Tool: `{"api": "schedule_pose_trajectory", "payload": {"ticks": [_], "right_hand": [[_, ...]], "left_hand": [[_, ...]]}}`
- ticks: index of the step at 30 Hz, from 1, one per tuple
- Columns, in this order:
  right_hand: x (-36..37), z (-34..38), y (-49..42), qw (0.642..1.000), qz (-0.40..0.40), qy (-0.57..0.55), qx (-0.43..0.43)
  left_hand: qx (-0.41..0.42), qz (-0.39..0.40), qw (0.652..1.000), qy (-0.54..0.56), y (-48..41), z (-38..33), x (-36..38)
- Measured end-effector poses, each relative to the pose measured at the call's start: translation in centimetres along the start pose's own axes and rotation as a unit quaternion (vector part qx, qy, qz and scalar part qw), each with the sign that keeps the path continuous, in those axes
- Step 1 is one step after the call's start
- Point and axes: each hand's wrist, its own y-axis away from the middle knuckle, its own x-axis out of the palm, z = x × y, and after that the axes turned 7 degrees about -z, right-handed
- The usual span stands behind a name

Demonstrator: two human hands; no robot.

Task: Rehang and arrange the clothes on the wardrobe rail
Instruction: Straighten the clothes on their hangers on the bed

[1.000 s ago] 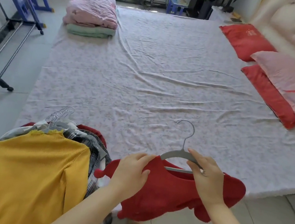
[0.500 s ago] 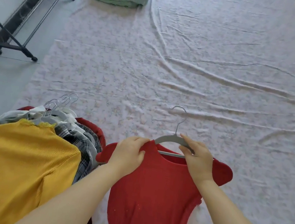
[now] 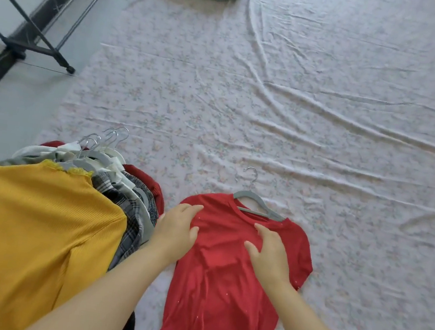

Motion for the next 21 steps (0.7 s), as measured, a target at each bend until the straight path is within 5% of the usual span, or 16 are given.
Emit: {"api": "schedule_pose_trajectory", "payload": {"ticks": [12, 21], "right_hand": [[3.6, 10.2, 4.4, 0.991, 0.074, 0.049, -0.103], [13.4, 22.3, 4.8, 0.971, 0.116, 0.107, -0.18]], "left_hand": [[-0.139, -0.083, 0.987, -0.007, 8.7, 9.8, -10.4], [-0.2, -0.133, 0.97, 0.027, 11.6, 22.7, -17.7]]}}
